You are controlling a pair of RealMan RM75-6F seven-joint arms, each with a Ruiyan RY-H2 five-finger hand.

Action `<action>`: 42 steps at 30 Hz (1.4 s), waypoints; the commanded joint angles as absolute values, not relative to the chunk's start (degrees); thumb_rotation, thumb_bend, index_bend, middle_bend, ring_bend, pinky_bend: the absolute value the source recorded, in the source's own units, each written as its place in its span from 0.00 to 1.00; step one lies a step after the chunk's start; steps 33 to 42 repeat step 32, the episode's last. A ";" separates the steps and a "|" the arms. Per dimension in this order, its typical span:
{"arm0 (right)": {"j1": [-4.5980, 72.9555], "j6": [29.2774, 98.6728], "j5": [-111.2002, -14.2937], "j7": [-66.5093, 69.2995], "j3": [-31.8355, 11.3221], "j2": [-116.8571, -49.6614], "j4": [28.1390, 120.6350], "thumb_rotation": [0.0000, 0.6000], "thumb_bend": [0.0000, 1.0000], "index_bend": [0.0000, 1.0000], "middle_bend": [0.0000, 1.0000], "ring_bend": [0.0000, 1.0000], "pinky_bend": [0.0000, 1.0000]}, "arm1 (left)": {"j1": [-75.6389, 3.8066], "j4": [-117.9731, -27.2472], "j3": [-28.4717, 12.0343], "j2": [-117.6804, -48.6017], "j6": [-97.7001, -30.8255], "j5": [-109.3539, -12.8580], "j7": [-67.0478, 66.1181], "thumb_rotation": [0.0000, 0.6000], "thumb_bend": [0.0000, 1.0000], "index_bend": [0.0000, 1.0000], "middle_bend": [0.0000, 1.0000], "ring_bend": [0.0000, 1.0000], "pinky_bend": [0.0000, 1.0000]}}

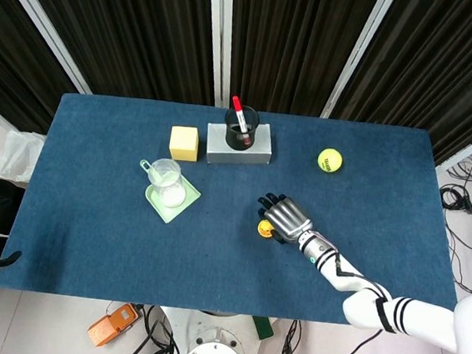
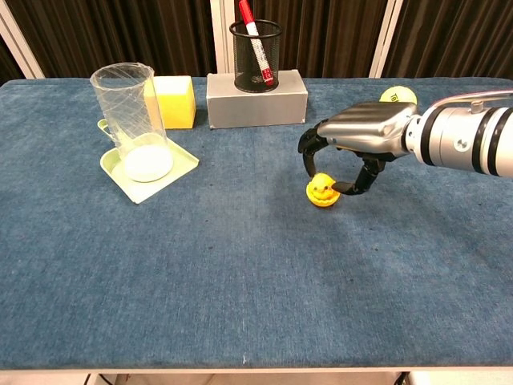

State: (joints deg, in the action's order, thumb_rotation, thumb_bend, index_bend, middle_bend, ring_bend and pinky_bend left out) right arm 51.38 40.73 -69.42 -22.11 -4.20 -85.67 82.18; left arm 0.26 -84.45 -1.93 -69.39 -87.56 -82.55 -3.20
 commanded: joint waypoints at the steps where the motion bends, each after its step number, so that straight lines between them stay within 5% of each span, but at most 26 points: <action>1: 51.38 40.86 -69.43 -22.30 -3.99 -85.27 82.81 1.00 0.55 0.24 0.20 0.13 0.27 | 0.23 -84.43 -1.96 -69.40 -87.51 -82.56 -3.19 1.00 0.00 0.14 0.10 0.03 0.00; 7: 49.27 45.34 -70.94 -20.63 -4.39 -82.03 86.47 1.00 0.55 0.15 0.18 0.13 0.26 | -0.13 -84.53 -2.19 -69.33 -87.25 -82.72 -3.30 1.00 0.00 0.14 0.10 0.03 0.00; 12: 42.82 56.04 -72.00 -20.39 -4.08 -74.69 91.86 1.00 0.54 0.14 0.18 0.13 0.26 | -0.81 -84.55 -2.65 -69.18 -86.67 -82.77 -3.04 1.00 0.00 0.14 0.10 0.03 0.00; 19: 29.10 73.34 -72.68 -16.15 -1.47 -65.04 98.85 1.00 0.28 0.08 0.15 0.08 0.26 | -1.71 -84.62 -3.14 -69.12 -86.27 -83.18 -2.93 1.00 0.00 0.14 0.10 0.03 0.00; 25: 17.65 84.63 -75.77 -9.10 2.51 -61.64 99.87 1.00 0.26 0.02 0.08 0.02 0.18 | -2.13 -84.81 -3.32 -69.27 -86.32 -83.46 -3.24 1.00 0.00 0.14 0.10 0.03 0.00; 42: 12.18 89.46 -81.17 -3.92 3.83 -63.15 96.47 1.00 0.26 0.02 0.08 0.02 0.16 | -2.37 -85.16 -3.45 -69.42 -86.60 -83.73 -3.51 1.00 0.00 0.14 0.10 0.03 0.00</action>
